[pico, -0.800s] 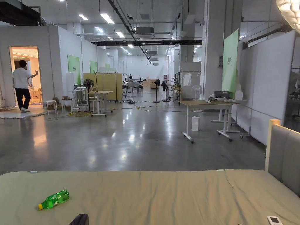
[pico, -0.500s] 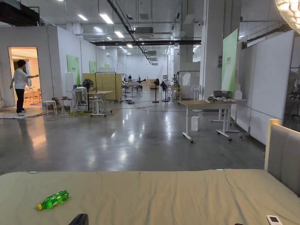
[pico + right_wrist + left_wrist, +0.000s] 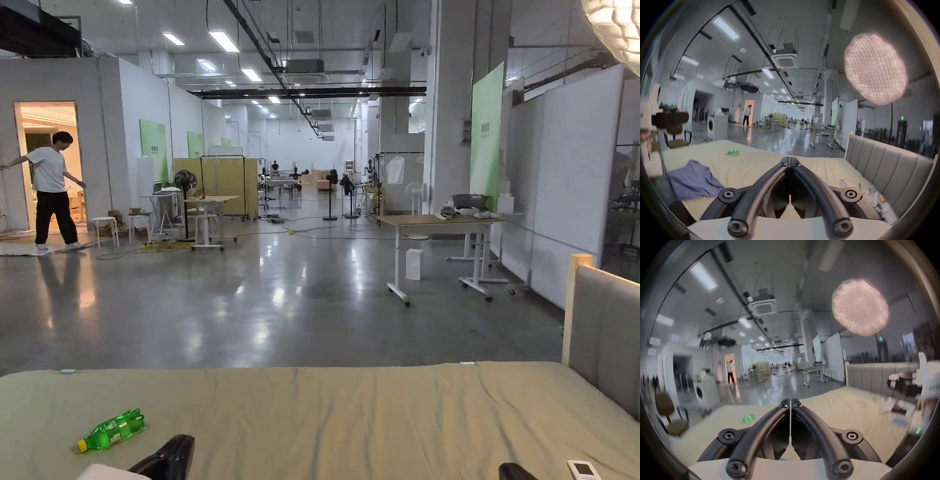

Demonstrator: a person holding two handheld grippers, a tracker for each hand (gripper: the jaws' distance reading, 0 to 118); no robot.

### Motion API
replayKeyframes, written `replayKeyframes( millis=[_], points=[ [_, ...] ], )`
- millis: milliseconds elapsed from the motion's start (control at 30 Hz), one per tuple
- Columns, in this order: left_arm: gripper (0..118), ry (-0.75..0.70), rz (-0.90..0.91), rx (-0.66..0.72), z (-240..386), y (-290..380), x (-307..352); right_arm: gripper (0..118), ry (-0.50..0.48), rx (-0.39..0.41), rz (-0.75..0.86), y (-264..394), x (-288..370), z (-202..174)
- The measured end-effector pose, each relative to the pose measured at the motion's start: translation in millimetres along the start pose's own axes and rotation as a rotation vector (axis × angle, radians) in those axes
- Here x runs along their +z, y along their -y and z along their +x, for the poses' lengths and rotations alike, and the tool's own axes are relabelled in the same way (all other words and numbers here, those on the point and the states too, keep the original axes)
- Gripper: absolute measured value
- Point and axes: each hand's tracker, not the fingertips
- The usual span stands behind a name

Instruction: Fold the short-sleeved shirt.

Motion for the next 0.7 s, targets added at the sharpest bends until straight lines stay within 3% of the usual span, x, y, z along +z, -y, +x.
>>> replayKeyframes(
  millis=[67,133,167,267,333,433,500,567,600,700],
  points=[
    [1,-0.01,-0.082,-0.28,13.3,7.0,-9.2,0,-0.007,0.224,-0.037,-0.7,-1.4,-6.4],
    [1,-0.004,-0.147,-0.65,32.9,34.3,-13.9,0,0.03,0.572,-0.069,9.3,-4.1,-26.8],
    [1,0.041,-0.175,-0.808,41.9,50.5,-14.6,0,0.004,0.725,-0.092,19.0,-3.6,-36.4],
    [1,0.128,-0.234,-1.148,61.7,110.7,-5.6,0,-0.067,1.173,-0.03,59.3,5.0,-69.4],
    [1,0.226,-0.28,-1.323,70.6,146.6,3.0,0,-0.168,1.37,-0.049,89.5,10.4,-84.8],
    [1,0.4,-0.292,-1.527,76.6,188.8,23.4,0,-0.345,1.596,-0.083,131.5,23.5,-101.5],
    [1,0.437,-0.264,-1.546,75.6,192.8,34.9,0,-0.457,1.639,-0.06,144.3,35.0,-107.0],
    [1,0.405,-0.261,-1.424,73.0,178.5,36.2,0,-0.453,1.62,-0.054,148.0,39.3,-103.0],
    [1,0.371,-0.274,-1.34,68.8,164.9,33.2,0,-0.418,1.57,-0.049,142.3,35.9,-102.3],
    [1,0.238,-0.264,-0.99,44.9,111.3,21.2,0,-0.209,1.187,-0.112,102.4,14.3,-82.5]
  ],
)
